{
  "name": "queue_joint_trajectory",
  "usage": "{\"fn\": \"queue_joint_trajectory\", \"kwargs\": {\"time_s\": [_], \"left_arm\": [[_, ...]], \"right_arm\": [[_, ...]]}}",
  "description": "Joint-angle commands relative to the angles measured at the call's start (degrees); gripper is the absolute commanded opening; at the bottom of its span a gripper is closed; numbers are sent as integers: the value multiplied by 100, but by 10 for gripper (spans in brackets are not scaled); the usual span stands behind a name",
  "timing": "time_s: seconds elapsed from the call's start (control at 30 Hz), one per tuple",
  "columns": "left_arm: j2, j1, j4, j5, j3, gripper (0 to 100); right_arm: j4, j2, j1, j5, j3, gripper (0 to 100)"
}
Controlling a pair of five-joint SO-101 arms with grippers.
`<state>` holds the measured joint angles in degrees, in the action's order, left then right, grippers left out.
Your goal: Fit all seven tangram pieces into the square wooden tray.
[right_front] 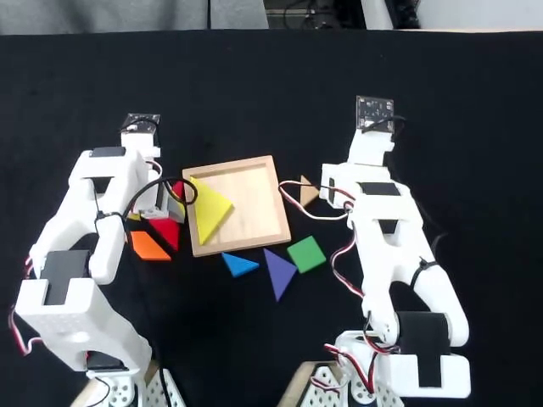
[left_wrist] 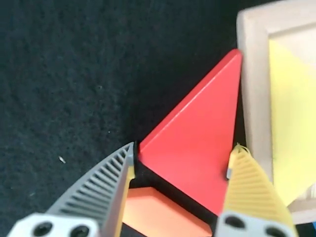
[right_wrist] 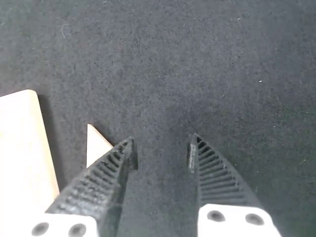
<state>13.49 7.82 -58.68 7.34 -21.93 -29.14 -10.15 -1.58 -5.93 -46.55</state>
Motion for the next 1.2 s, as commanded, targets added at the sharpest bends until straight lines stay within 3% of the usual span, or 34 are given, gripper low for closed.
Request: {"fn": "queue_joint_trajectory", "kwargs": {"time_s": [0.0,0.1,0.2,0.43,0.67,0.97,1.17], "left_arm": [[-413,-4,-88,-44,453,227],[-923,-48,-519,114,664,227],[-1521,-180,-1011,800,875,227],[-2224,-778,-2374,4193,1358,227],[-2207,-1754,-2110,5811,1349,231],[-976,-2440,-1213,5873,1464,232],[-475,-2651,-1037,5424,1824,232]], "right_arm": [[97,-268,62,62,48,177],[97,-268,53,62,57,177],[97,-268,53,62,57,177],[97,-277,-79,62,66,177],[114,-286,-519,-70,84,177],[448,-277,-1037,-510,66,177],[536,-268,-1046,-510,40,177]]}}
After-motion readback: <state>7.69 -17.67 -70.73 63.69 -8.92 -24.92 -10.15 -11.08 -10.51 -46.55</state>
